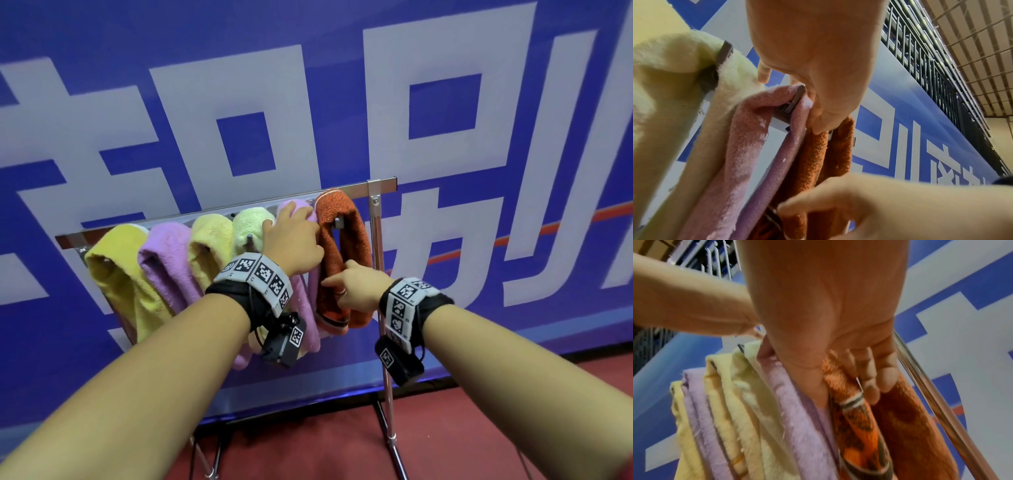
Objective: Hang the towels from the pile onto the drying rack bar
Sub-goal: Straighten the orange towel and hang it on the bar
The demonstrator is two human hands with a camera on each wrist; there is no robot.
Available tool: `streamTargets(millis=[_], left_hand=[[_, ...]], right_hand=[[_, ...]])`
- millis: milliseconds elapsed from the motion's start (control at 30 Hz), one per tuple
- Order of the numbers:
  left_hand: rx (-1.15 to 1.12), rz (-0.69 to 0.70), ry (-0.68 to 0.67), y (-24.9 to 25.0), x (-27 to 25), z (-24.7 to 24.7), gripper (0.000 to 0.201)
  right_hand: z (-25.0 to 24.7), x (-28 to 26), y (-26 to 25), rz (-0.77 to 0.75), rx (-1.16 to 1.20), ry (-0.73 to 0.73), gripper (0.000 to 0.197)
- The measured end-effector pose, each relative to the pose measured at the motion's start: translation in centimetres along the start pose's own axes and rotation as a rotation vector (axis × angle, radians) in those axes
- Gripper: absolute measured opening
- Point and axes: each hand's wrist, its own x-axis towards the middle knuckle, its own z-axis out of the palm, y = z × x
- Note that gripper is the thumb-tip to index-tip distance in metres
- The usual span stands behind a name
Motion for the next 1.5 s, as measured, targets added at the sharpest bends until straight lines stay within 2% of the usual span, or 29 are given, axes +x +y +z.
streamTargets(millis=[67,133,233,367,433,567,700,800,1167,1367,1500], left_hand=[[-0.005,0.005,-0.005,-0.1,-0.1,-0.2,0.033],[-0.006,0.014,-0.009,-0.2,-0.1,-0.3,0.032],[0.004,0.024,-0.019,-0.4,-0.2,-0.2,0.035],[-0.004,0.029,-0.015,-0.5,-0.1,0.0,0.038],[-0.008,0.038,-0.019,-0.5,-0.1,0.0,0.037],[-0.019,0.061,0.001,-0.7,-0.9,0.0,0.034],[-0.079,0.062,-0.024,-0.4,-2.3,-0.4,0.035],[-0.117,0.056,-0.034,-0.3,-3.2,-1.0,0.036],[-0.202,-0.004,-0.023,-0.5,-8.0,-2.7,0.035],[-0.271,-0.032,-0.025,-1.0,-12.3,-1.5,0.029],[-0.3,-0.078,-0.072,-1.3,-16.3,0.8,0.028]], right_hand=[[1.6,1.0,0.0,0.077,0.029,-0.054,0.057],[2.6,1.7,0.1,0.088,0.036,-0.063,0.051],[2.8,1.5,0.6,0.18,0.02,0.022,0.033],[2.6,1.2,1.7,0.327,0.115,0.122,0.029],[2.6,1.4,1.4,0.37,0.065,0.161,0.032],[2.7,1.6,0.7,0.299,0.038,0.057,0.03],[2.4,0.6,-0.1,0.12,0.167,-0.04,0.041],[1.3,-0.4,-0.5,0.055,0.296,-0.019,0.041],[-2.5,-6.0,-3.2,-0.002,0.275,0.118,0.043],[-1.3,-9.1,-5.5,0.021,0.34,0.138,0.04],[1.9,-10.9,-6.8,0.007,0.313,0.107,0.035]])
